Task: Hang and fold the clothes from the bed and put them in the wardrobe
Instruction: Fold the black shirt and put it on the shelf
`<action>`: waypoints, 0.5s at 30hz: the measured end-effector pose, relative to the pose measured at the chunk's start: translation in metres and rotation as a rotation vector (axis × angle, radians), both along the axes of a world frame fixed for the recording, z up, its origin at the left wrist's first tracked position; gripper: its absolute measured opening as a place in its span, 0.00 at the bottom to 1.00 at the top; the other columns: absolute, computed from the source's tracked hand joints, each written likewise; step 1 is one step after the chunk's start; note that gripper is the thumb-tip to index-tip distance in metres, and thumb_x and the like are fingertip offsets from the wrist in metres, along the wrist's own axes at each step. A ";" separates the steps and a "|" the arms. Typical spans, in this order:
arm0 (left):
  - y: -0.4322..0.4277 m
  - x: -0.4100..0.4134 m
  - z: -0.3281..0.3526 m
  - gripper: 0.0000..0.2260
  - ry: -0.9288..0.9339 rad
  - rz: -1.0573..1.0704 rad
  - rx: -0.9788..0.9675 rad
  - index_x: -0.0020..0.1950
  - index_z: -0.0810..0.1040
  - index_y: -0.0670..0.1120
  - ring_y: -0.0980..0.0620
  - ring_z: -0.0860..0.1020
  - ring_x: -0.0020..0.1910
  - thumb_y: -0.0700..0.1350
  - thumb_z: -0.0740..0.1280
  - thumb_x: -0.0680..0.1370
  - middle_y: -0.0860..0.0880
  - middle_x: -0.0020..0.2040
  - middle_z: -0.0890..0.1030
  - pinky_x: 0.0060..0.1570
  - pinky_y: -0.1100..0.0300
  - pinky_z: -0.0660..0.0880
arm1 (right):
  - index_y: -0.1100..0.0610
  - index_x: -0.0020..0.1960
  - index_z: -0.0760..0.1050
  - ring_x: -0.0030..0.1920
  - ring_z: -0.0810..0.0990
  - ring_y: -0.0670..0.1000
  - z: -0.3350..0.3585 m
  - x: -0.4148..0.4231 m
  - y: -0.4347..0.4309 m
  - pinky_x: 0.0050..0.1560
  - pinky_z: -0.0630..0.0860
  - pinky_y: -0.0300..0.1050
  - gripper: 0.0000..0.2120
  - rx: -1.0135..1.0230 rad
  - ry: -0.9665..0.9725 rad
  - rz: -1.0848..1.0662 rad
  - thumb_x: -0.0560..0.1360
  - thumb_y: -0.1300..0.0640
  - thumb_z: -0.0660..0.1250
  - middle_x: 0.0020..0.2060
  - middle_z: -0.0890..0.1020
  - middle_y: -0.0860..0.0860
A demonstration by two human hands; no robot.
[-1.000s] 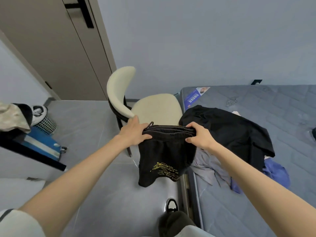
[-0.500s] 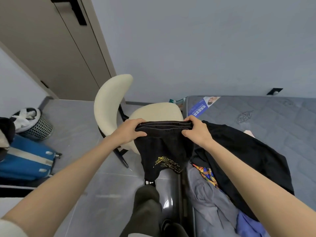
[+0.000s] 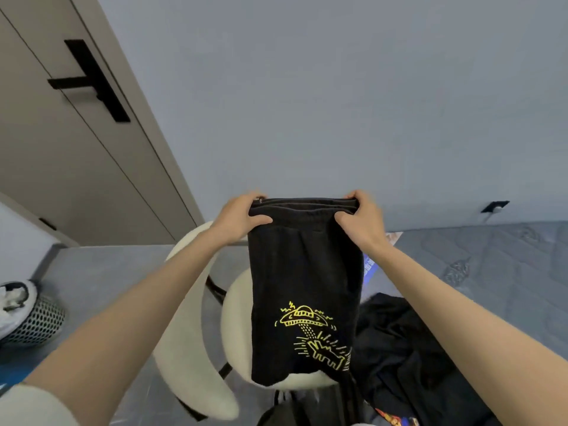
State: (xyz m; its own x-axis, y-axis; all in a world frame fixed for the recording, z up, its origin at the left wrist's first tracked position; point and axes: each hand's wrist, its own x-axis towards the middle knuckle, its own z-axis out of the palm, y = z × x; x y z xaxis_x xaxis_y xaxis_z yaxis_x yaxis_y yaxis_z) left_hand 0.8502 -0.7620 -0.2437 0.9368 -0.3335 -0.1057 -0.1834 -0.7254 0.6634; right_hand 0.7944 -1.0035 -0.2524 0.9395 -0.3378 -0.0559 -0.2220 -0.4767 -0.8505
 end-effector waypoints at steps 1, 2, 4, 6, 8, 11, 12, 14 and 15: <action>0.000 0.016 0.011 0.16 -0.041 -0.012 -0.023 0.62 0.76 0.45 0.48 0.76 0.57 0.45 0.71 0.75 0.50 0.54 0.79 0.55 0.59 0.71 | 0.49 0.46 0.72 0.35 0.75 0.41 0.011 0.015 0.000 0.33 0.70 0.31 0.10 0.033 -0.044 -0.018 0.68 0.61 0.65 0.37 0.78 0.43; 0.000 0.030 0.021 0.12 -0.086 -0.021 -0.046 0.57 0.78 0.45 0.48 0.77 0.53 0.45 0.71 0.75 0.51 0.49 0.79 0.49 0.61 0.70 | 0.48 0.45 0.71 0.33 0.74 0.40 0.021 0.028 0.000 0.32 0.69 0.29 0.11 0.064 -0.078 -0.031 0.67 0.62 0.65 0.37 0.78 0.44; 0.001 0.052 0.039 0.07 -0.200 -0.036 -0.070 0.51 0.77 0.46 0.48 0.76 0.48 0.45 0.71 0.75 0.54 0.43 0.77 0.42 0.67 0.68 | 0.48 0.43 0.71 0.31 0.73 0.40 0.040 0.049 0.000 0.30 0.68 0.29 0.12 0.107 -0.135 -0.055 0.66 0.63 0.65 0.37 0.78 0.45; 0.002 0.066 0.051 0.13 -0.306 -0.031 -0.083 0.57 0.76 0.47 0.50 0.75 0.47 0.46 0.71 0.75 0.55 0.45 0.77 0.43 0.65 0.68 | 0.47 0.41 0.70 0.31 0.73 0.39 0.055 0.061 -0.001 0.29 0.66 0.27 0.13 0.097 -0.196 -0.066 0.65 0.65 0.66 0.36 0.77 0.44; 0.001 0.071 0.059 0.21 -0.332 0.022 -0.111 0.64 0.68 0.50 0.53 0.75 0.43 0.47 0.72 0.74 0.53 0.46 0.76 0.43 0.62 0.69 | 0.47 0.39 0.69 0.32 0.73 0.37 0.063 0.065 -0.001 0.30 0.66 0.26 0.15 0.069 -0.241 -0.052 0.64 0.66 0.66 0.36 0.76 0.42; 0.001 0.063 0.057 0.31 -0.364 -0.013 -0.089 0.71 0.56 0.57 0.56 0.73 0.37 0.46 0.71 0.75 0.53 0.41 0.73 0.41 0.65 0.67 | 0.47 0.40 0.68 0.33 0.72 0.36 0.059 0.058 -0.004 0.30 0.66 0.26 0.16 0.027 -0.244 0.018 0.65 0.68 0.65 0.36 0.75 0.43; 0.000 0.057 0.053 0.33 -0.359 -0.042 -0.062 0.73 0.55 0.57 0.54 0.73 0.40 0.45 0.70 0.76 0.52 0.43 0.75 0.45 0.62 0.69 | 0.47 0.40 0.68 0.33 0.72 0.36 0.054 0.053 -0.006 0.30 0.66 0.26 0.17 0.011 -0.235 0.038 0.64 0.69 0.65 0.36 0.75 0.43; -0.002 0.042 0.039 0.32 -0.345 -0.071 -0.016 0.76 0.56 0.56 0.49 0.74 0.53 0.44 0.69 0.77 0.48 0.56 0.77 0.55 0.59 0.68 | 0.48 0.39 0.68 0.34 0.72 0.37 0.041 0.039 -0.009 0.31 0.67 0.27 0.18 -0.011 -0.220 0.063 0.64 0.71 0.63 0.36 0.75 0.43; -0.004 0.034 0.030 0.30 -0.339 -0.080 0.004 0.76 0.59 0.54 0.49 0.72 0.59 0.44 0.68 0.78 0.48 0.62 0.76 0.58 0.59 0.67 | 0.48 0.39 0.67 0.34 0.72 0.39 0.032 0.031 -0.012 0.31 0.67 0.28 0.18 -0.024 -0.203 0.076 0.64 0.71 0.63 0.36 0.74 0.44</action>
